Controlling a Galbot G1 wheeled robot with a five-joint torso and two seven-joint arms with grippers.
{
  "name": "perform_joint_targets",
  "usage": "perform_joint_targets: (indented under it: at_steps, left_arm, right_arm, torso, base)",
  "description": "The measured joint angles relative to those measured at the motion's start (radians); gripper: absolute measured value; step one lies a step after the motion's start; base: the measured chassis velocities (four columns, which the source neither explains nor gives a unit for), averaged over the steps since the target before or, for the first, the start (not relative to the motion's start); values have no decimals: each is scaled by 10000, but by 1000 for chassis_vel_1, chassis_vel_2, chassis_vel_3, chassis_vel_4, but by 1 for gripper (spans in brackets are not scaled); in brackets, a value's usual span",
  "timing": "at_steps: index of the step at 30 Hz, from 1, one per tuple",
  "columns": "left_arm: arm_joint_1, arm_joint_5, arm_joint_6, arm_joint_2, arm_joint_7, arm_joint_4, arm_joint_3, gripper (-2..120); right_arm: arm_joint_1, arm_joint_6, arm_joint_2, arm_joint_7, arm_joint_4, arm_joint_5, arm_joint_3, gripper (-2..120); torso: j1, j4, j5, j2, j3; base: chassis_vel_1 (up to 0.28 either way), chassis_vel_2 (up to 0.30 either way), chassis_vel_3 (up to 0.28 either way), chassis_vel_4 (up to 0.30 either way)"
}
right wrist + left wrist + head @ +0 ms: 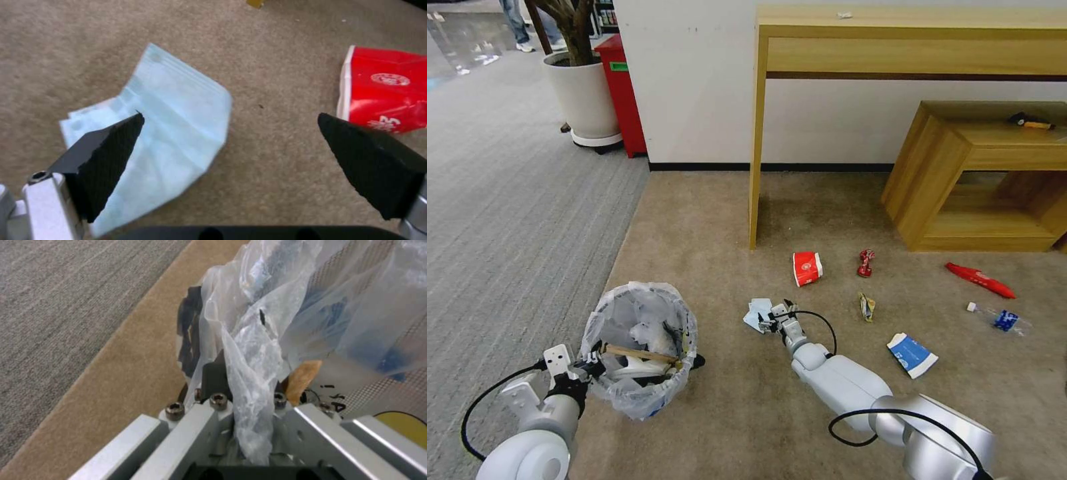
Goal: Pick up the trash bin and place the garbage on the floor into it.
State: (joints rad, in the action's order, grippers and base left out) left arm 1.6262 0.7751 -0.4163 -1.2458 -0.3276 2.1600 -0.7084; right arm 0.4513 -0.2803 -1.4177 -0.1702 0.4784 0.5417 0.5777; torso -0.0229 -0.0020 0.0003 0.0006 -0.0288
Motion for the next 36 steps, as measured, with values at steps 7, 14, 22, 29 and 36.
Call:
perform_joint_targets:
  at_steps: [7,14,22,29,36]
  left_arm:
    - [-29,0,3,-6,-3,8,67,0]
    - [-86,-7,38,-22,-8,-29,119,0]
    - [-175,-26,126,-41,-24,-124,218,0]
    - [-178,-20,134,-29,-38,-183,258,0]
    - [-160,-16,151,-23,-38,-168,306,0]
  right_arm:
    - [-153,-257,-66,356,-357,-354,-16,100]
    - [-192,-577,-99,600,-488,-451,-50,100]
    - [64,-836,-330,309,-444,-204,-204,100]
    - [297,-468,-720,-359,-126,962,-525,100]
    - [294,-247,-860,-549,-244,1358,-648,100]
  torso:
    - [0,1,0,0,0]
    - [1,0,0,0,0]
    - [0,0,0,1,0]
    - [0,1,-1,0,0]
    - [0,0,-2,0,0]
  base:
    - [0,0,0,0]
    - [0,0,0,0]
    - [0,0,0,0]
    - [0,0,0,0]
    - [0,0,0,0]
